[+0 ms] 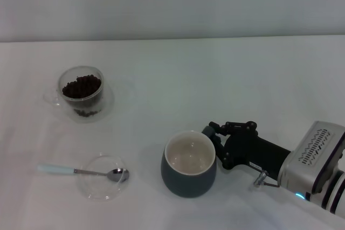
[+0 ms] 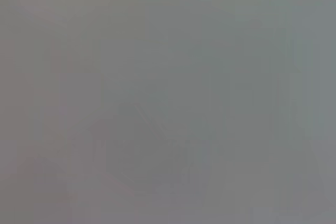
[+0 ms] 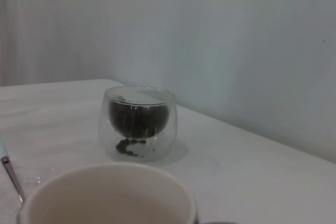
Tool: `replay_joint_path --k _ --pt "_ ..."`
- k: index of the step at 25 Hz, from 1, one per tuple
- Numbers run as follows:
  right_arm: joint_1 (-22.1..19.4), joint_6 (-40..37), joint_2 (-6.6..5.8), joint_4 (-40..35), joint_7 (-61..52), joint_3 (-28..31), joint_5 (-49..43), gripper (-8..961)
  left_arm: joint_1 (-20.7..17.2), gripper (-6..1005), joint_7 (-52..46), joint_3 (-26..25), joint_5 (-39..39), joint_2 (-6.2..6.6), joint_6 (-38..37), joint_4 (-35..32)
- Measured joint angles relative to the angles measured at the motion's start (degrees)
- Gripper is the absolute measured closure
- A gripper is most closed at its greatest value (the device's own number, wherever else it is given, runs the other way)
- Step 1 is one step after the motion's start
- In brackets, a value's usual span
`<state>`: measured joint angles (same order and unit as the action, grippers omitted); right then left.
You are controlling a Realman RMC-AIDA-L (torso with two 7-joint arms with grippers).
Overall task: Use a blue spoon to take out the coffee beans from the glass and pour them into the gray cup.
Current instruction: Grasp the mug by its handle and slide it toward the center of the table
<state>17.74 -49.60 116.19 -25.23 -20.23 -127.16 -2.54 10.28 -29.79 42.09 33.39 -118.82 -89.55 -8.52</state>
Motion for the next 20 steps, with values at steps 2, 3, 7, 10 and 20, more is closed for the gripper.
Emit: replay_joint_path --k 2,3,7,10,20 --pt "0.02 0.01 0.00 0.02 -0.03 0.08 0.00 802 -0.03 125 0.00 0.00 0.00 0.00 0.00 0.00" --pt "0.02 0.01 0.00 0.04 -0.04 0.12 0.00 780 -0.06 125 0.00 0.00 0.00 0.00 0.00 0.00" --pt "0.02 0.03 0.00 0.25 -0.10 0.20 -0.01 695 -0.19 124 0.00 0.00 0.00 0.00 -0.01 0.00" --pt "-0.02 0.03 0.00 0.34 -0.16 0.17 -0.01 686 -0.25 124 0.00 0.00 0.01 0.00 -0.01 0.00" --pt "-0.76 -0.32 -0.41 0.49 -1.14 0.05 0.00 680 -0.49 124 0.00 -0.05 0.01 0.00 -0.01 0.00"
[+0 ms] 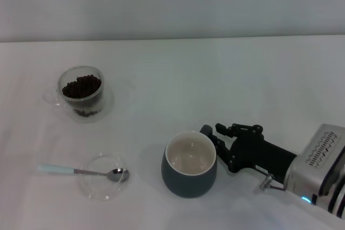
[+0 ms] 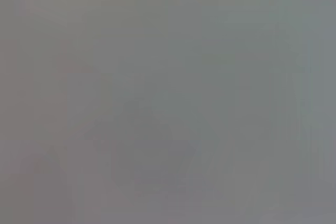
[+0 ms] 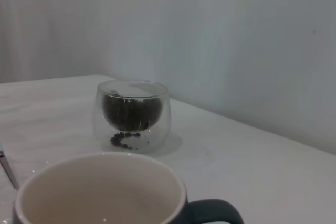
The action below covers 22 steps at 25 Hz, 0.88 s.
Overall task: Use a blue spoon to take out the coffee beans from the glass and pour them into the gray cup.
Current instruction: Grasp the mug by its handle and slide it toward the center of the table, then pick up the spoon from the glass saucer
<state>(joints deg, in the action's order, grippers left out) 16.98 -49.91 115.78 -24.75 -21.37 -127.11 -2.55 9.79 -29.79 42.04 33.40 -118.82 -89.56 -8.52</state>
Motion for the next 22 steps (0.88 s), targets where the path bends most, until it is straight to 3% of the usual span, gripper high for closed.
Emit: replay_joint_path --k 22 --pt "-5.05 -6.73 -1.17 2.53 -4.12 0.40 -0.51 680 0.37 124 1.49 -0.20 -0.05 0.31 1.62 0.23"
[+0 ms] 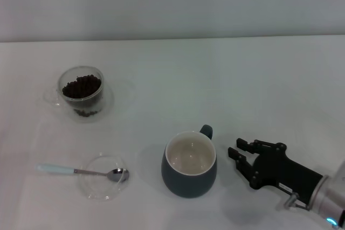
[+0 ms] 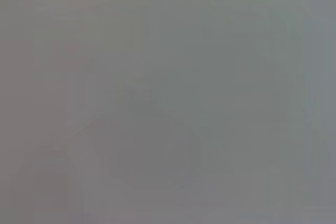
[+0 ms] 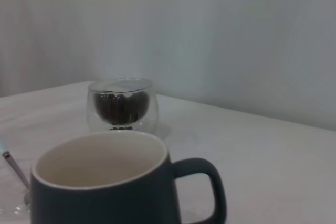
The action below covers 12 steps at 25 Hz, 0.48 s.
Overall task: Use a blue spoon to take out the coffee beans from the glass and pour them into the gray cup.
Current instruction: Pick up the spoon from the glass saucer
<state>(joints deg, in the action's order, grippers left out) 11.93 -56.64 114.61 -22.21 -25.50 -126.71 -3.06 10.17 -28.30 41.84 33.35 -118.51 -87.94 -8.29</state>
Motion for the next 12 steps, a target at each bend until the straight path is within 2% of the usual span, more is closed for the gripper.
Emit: replay_joint_path --k 3,5,8,12 --pt "-0.90 -2.47 -0.80 0.49 -1.41 0.03 0.04 680 0.01 123 0.00 0.08 0.00 0.05 0.05 -0.07" --pt "-1.47 -6.90 -1.22 3.08 -2.59 0.60 0.39 680 0.02 123 0.02 0.16 0.01 0.06 0.20 -0.12" --pt "-1.77 -10.70 -1.26 5.83 -3.04 2.28 0.55 679 0.01 125 0.08 0.24 0.03 0.11 1.07 -0.19" --pt "-2.00 -18.81 -0.98 12.00 -3.22 8.32 0.50 679 0.02 125 -0.06 0.33 0.88 0.15 1.54 -0.22"
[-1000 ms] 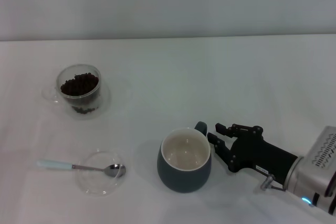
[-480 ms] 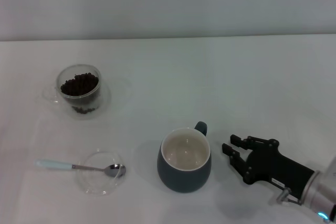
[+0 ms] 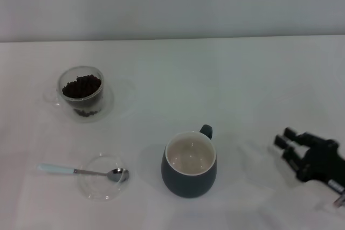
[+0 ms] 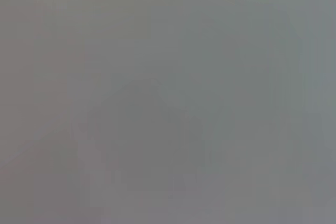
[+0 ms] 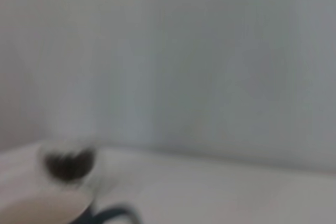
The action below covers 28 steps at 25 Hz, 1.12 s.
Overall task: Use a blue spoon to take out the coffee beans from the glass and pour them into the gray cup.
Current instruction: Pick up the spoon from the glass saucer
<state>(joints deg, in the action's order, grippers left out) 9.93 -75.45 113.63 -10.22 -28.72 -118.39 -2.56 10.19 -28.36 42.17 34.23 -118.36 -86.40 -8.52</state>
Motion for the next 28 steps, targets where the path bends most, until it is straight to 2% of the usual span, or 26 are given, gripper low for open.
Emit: replay_joint_path --k 6,13,18,24,28 --pt "0.31 -7.51 0.07 3.10 0.03 10.11 0.01 680 0.03 124 -5.72 0.02 4.39 -0.15 0.35 0.41" --pt "4.01 -6.70 0.22 3.25 1.24 15.41 0.03 678 0.10 125 -23.81 0.01 14.29 -0.38 1.51 0.59" --pt "6.95 -3.64 -0.04 3.36 1.68 17.28 0.08 676 -0.36 125 -38.88 0.07 17.35 -0.50 1.05 1.14" --pt "9.02 -0.17 0.35 2.84 4.67 21.86 0.07 673 0.11 125 -50.39 3.81 18.41 -0.27 2.79 3.58" --pt "10.03 0.95 0.45 2.75 6.78 24.01 0.12 672 1.25 124 -60.58 8.52 18.77 -0.02 5.38 4.20"
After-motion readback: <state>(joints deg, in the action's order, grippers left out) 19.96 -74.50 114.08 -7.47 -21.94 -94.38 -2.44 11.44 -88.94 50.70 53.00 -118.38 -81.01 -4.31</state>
